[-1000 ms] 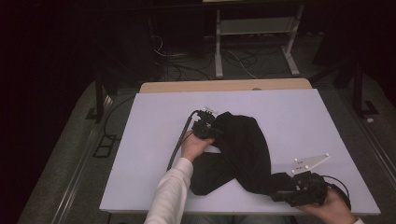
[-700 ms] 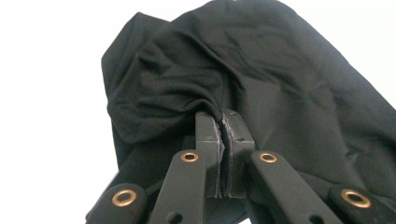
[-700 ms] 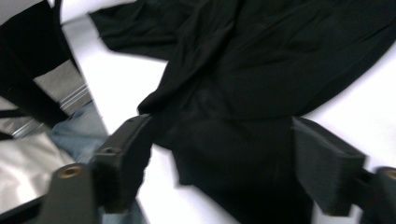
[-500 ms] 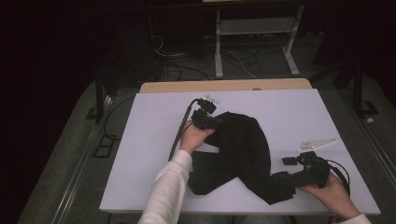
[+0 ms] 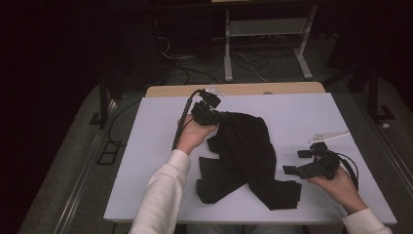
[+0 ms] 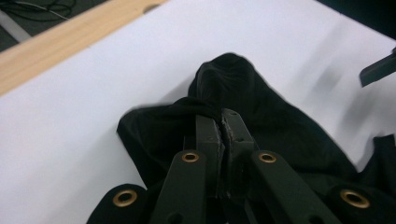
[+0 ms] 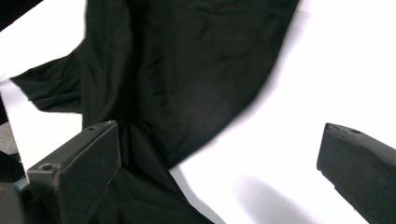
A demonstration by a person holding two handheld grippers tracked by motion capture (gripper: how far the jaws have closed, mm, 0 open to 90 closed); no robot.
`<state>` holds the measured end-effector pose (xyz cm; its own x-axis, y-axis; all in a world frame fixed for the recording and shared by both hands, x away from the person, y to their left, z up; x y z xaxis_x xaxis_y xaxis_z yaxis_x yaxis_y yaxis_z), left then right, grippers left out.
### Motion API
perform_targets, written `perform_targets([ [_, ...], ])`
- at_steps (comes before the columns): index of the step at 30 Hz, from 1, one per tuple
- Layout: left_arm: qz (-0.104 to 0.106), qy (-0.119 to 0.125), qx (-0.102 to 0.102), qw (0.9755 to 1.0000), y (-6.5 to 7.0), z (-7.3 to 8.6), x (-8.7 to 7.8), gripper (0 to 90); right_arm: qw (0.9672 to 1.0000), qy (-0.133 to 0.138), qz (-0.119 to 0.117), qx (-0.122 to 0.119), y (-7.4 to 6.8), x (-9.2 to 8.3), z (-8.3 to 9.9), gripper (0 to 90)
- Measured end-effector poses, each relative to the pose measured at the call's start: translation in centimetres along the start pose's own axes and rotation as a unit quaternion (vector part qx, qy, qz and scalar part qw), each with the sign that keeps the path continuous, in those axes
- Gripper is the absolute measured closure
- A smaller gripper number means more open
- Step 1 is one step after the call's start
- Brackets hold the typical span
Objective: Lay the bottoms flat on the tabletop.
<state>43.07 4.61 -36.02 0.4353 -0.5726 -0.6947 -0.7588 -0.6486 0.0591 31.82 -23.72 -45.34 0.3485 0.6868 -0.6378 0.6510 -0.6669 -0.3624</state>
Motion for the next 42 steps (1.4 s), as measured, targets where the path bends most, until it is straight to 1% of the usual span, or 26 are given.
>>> perform_targets([
  [1, -0.002, 0.001, 0.0, 1.0, -0.1, -0.1, -0.5, 86.2, 1.0, 0.0, -0.001, 0.0, 0.1, 0.1, -0.1, 0.0],
  [2, -0.002, 0.001, 0.0, 1.0, -0.1, -0.1, -0.5, 86.2, 1.0, 0.0, 0.0, -0.001, 0.1, 0.2, -0.3, 0.0],
  [4, -0.011, 0.009, 0.004, 0.9999, -0.3, -0.8, -2.0, 86.2, 1.0, 0.002, 0.001, 0.0, 0.2, 0.4, -0.5, 0.0],
  [7, -0.015, 0.017, 0.012, 0.9997, -0.3, -1.6, -3.3, 86.2, 1.0, 0.003, 0.004, 0.001, 0.4, 0.6, -0.9, 0.0],
  [8, -0.015, 0.017, 0.012, 0.9997, -0.3, -1.6, -3.3, 86.2, 1.0, 0.005, 0.005, 0.002, 0.5, 0.7, -1.0, 0.0],
  [9, -0.014, 0.025, 0.017, 0.9995, 0.0, -2.1, -4.3, 86.2, 1.0, 0.006, 0.004, 0.003, 0.5, 0.8, -1.1, 0.0],
  [12, -0.013, 0.03, 0.03, 0.999, 0.5, -2.2, -5.4, 86.2, 1.0, 0.007, 0.005, 0.005, 0.6, 1.0, -1.3, 0.0],
  [14, -0.008, 0.033, 0.033, 0.9989, 0.7, -1.4, -5.9, 86.2, 1.0, 0.005, 0.005, 0.005, 0.6, 1.2, -1.4, 0.0],
  [16, 0.003, 0.038, 0.024, 0.999, 0.7, 0.2, -6.1, 86.2, 1.0, 0.004, 0.005, 0.002, 0.6, 1.3, -1.4, 0.0],
  [17, 0.003, 0.038, 0.024, 0.999, 0.7, 0.2, -6.1, 86.2, 1.0, 0.004, 0.005, 0.002, 0.6, 1.3, -1.4, 0.0],
  [18, 0.01, 0.04, 0.015, 0.999, 0.5, 1.5, -6.2, 86.2, 1.0, 0.003, 0.003, 0.001, 0.5, 1.5, -1.5, 0.0],
  [19, 0.015, 0.038, -0.001, 0.9992, 0.0, 3.4, -6.2, 86.2, 1.0, 0.002, 0.003, 0.002, 0.5, 1.6, -1.6, 0.0],
  [20, 0.015, 0.038, -0.001, 0.9992, 0.0, 3.4, -6.2, 86.2, 1.0, 0.002, 0.003, 0.002, 0.5, 1.6, -1.6, 0.0],
  [21, 0.02, 0.034, -0.026, 0.9989, -0.8, 5.6, -6.1, 86.2, 1.0, 0.0, 0.001, 0.001, 0.5, 2.0, -1.7, 0.0],
  [23, 0.025, 0.028, -0.048, 0.9981, -1.6, 7.6, -5.9, 86.2, 1.0, -0.005, -0.001, 0.001, 0.4, 2.5, -2.1, 0.0],
  [24, 0.025, 0.028, -0.048, 0.9981, -1.6, 7.6, -5.9, 86.2, 1.0, -0.005, -0.001, 0.001, 0.4, 2.5, -2.1, 0.0],
  [25, 0.024, 0.019, -0.063, 0.9976, -2.1, 9.2, -5.7, 86.2, 1.0, -0.007, -0.003, -0.001, 0.4, 3.1, -2.8, 0.0],
  [26, 0.024, 0.017, -0.071, 0.997, -2.4, 10.0, -5.6, 86.2, 1.0, -0.006, -0.005, -0.001, 0.4, 3.4, -3.3, 0.0],
  [28, 0.022, 0.01, -0.077, 0.9967, -2.7, 11.0, -5.7, 86.2, 1.0, -0.003, -0.007, 0.001, 0.6, 4.1, -4.2, 0.0],
  [30, 0.02, 0.007, -0.081, 0.9965, -2.9, 11.6, -5.8, 86.2, 0.9999, 0.0, -0.009, 0.008, 1.0, 5.0, -5.4, 0.0],
  [31, 0.018, 0.004, -0.085, 0.9962, -3.1, 12.0, -6.0, 86.2, 0.9999, 0.001, -0.009, 0.011, 1.2, 5.3, -5.8, 0.0],
  [32, 0.018, 0.004, -0.085, 0.9962, -3.1, 12.0, -6.0, 86.2, 0.9999, 0.001, -0.009, 0.011, 1.2, 5.3, -5.8, 0.0],
  [33, 0.016, 0.001, -0.087, 0.9961, -3.5, 12.5, -6.1, 86.2, 0.9998, -0.001, -0.008, 0.018, 2.0, 6.6, -7.0, 0.0],
  [37, 0.012, -0.001, -0.095, 0.9954, -4.0, 13.2, -6.3, 86.2, 0.9995, -0.011, -0.009, 0.027, 3.1, 9.1, -8.7, 0.0],
  [40, 0.009, -0.001, -0.095, 0.9954, -4.2, 13.4, -6.4, 86.2, 0.999, -0.007, -0.025, 0.035, 3.6, 11.2, -10.3, 0.0],
  [42, 0.01, -0.001, -0.099, 0.9951, -4.4, 13.4, -6.3, 86.2, 0.9987, -0.006, -0.033, 0.038, 3.7, 12.2, -11.2, 0.0],
])
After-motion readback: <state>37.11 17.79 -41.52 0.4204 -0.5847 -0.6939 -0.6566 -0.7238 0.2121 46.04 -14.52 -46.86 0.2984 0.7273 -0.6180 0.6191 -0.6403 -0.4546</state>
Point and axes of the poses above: each handheld gripper's, and its own axes: x roughly forward along the jaws, z roughly out of its underside, y roughly to its right, the point moved 5 cm from there along x, roughly forward along the jaws, and after that the axes turned 3 degrees about -z, right-handed, at the moved point
